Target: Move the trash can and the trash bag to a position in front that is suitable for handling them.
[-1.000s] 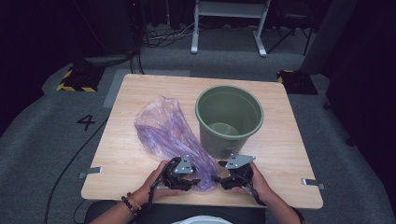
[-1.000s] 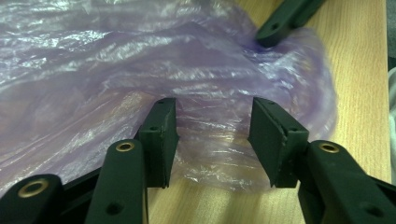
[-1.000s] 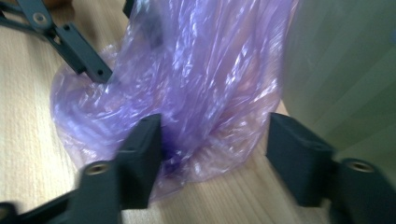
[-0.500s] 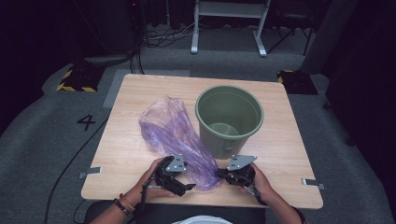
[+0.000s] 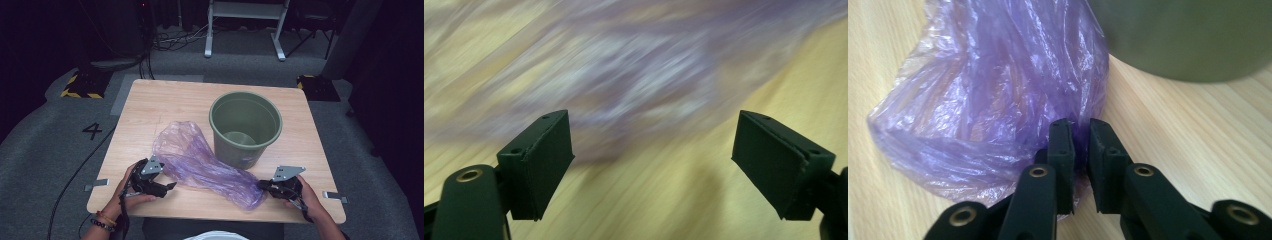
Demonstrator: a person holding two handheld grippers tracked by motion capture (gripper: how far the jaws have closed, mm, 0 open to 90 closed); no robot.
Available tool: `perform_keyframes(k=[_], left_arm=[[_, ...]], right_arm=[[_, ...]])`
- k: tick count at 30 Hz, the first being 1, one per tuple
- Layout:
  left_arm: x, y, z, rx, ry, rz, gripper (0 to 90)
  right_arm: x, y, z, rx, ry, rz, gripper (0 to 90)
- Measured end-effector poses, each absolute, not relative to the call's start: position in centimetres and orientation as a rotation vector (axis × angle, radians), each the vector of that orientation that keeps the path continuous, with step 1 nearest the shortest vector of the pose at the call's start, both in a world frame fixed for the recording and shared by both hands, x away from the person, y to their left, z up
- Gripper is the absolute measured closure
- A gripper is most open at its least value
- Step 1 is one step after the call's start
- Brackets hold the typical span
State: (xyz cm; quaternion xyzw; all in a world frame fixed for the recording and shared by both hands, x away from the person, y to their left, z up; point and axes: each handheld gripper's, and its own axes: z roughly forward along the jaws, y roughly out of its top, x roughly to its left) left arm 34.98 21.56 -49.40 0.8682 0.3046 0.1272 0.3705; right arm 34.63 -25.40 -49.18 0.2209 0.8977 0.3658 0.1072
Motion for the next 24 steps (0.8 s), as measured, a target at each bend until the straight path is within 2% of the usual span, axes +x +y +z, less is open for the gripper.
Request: perform_keyframes(k=[3,5,6,8,11,15,21,24], left_arm=[[35.5,22.2,-49.8,2.238,0.83,0.344,16.1],[35.7,22.3,-50.0,2.232,0.839,0.332,16.0],[35.8,22.2,-50.0,2.242,0.837,0.339,16.0],[35.8,22.1,-50.1,2.25,0.824,0.341,16.0],[36.0,22.0,-50.3,2.236,0.815,0.337,15.3],[36.3,21.9,-50.4,2.23,0.819,0.337,14.5],[36.4,21.7,-50.4,2.231,0.82,0.338,13.5],[36.4,21.7,-50.4,2.231,0.821,0.337,13.5]], right_arm=[[34.8,-26.3,-49.2,0.668,2.635,1.072,76.6],[34.9,-27.0,-49.1,0.688,2.625,1.072,70.4],[34.9,-27.3,-49.0,0.693,2.622,1.08,66.8],[34.9,-27.6,-48.8,0.703,2.596,1.106,53.0],[34.8,-27.8,-48.3,0.688,2.57,1.184,41.0],[34.7,-26.9,-48.3,0.669,2.58,1.234,35.2],[35.2,-25.2,-49.1,0.659,2.618,1.208,34.5],[35.4,-24.6,-49.7,0.657,2.646,1.159,37.1]])
